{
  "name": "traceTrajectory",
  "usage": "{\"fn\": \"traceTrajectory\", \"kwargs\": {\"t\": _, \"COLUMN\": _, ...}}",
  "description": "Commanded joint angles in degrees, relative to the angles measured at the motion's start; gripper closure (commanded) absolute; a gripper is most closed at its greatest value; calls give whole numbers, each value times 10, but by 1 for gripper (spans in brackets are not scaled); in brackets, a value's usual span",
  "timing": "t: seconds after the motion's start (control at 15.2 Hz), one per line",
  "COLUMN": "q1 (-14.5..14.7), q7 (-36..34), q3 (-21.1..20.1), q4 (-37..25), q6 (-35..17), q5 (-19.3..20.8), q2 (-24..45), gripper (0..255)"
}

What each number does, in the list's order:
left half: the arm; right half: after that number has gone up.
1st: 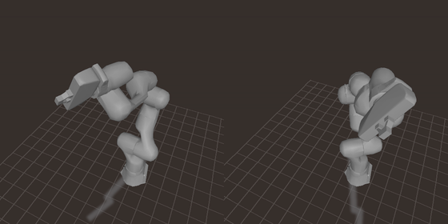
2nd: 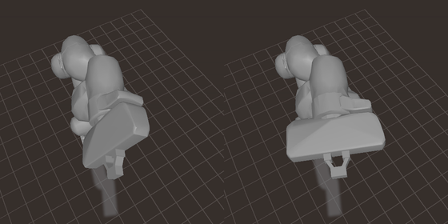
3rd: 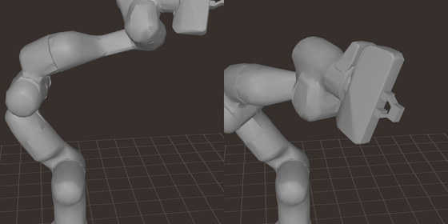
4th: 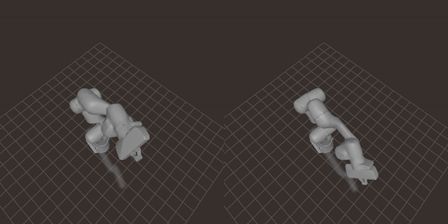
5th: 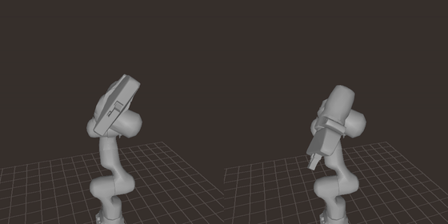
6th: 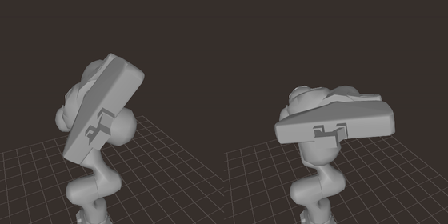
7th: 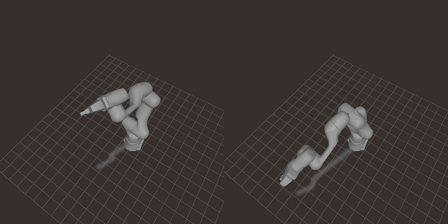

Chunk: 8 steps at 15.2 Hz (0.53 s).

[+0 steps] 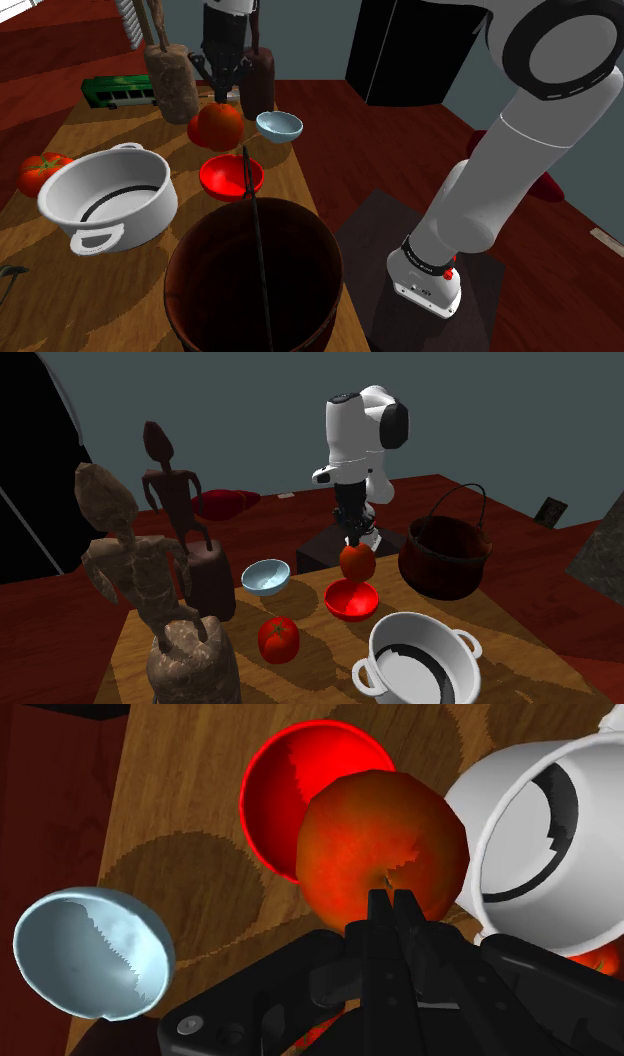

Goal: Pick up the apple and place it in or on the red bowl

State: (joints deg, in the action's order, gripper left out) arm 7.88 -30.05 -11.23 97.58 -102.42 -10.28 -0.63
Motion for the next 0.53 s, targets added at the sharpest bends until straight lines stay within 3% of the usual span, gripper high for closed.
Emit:
{"fn": "traceTrajectory", "kwargs": {"t": 0.0, "q1": 0, "q7": 3, "q3": 0, "q4": 20, "q6": -16, "q5": -1, "q2": -4, "gripper": 255}}
{"fn": "traceTrajectory", "kwargs": {"t": 0.46, "q1": 1, "q7": 12, "q3": -1, "q4": 74, "q6": -69, "q5": -4, "q2": -5, "gripper": 255}}
